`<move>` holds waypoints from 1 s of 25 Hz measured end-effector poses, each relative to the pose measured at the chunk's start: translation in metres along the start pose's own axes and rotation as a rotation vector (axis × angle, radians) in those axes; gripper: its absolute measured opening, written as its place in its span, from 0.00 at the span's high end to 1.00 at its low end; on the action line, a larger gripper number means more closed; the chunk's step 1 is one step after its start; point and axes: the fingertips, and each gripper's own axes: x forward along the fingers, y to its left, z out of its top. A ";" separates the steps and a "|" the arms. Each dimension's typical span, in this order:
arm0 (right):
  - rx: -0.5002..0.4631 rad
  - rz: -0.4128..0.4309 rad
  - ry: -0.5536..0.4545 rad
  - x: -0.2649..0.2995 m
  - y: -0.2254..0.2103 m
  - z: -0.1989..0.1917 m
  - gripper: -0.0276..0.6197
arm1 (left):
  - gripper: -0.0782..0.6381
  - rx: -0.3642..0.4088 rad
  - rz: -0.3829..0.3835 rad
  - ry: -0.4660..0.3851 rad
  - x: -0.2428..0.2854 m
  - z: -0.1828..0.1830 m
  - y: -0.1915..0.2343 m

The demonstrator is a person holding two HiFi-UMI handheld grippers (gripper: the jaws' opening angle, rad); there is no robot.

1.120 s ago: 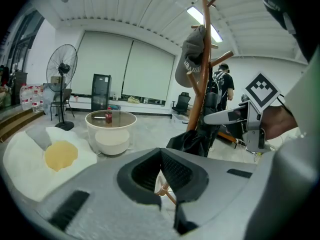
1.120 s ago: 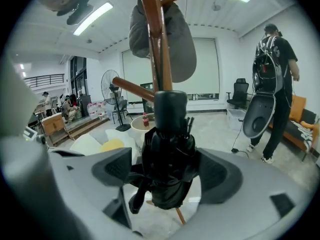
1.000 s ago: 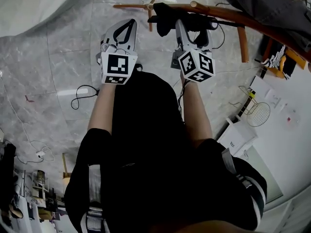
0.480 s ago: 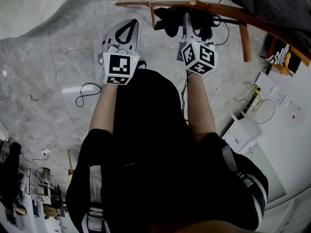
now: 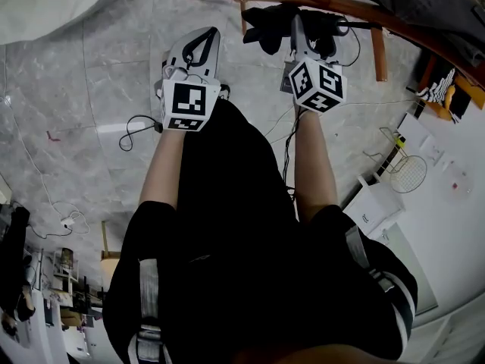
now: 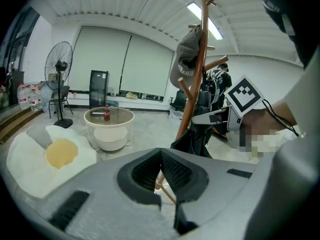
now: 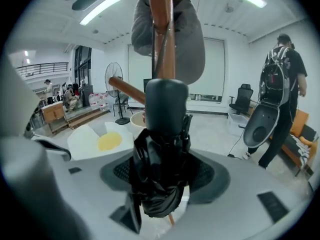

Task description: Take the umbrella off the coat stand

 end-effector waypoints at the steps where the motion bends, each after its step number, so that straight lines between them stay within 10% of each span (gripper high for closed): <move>1: -0.001 0.001 0.006 -0.001 0.001 0.001 0.55 | 0.89 -0.008 -0.001 0.003 -0.003 0.000 -0.001; 25: 0.048 -0.002 0.024 -0.027 0.000 0.020 0.57 | 0.89 -0.026 -0.059 0.009 -0.008 0.015 -0.023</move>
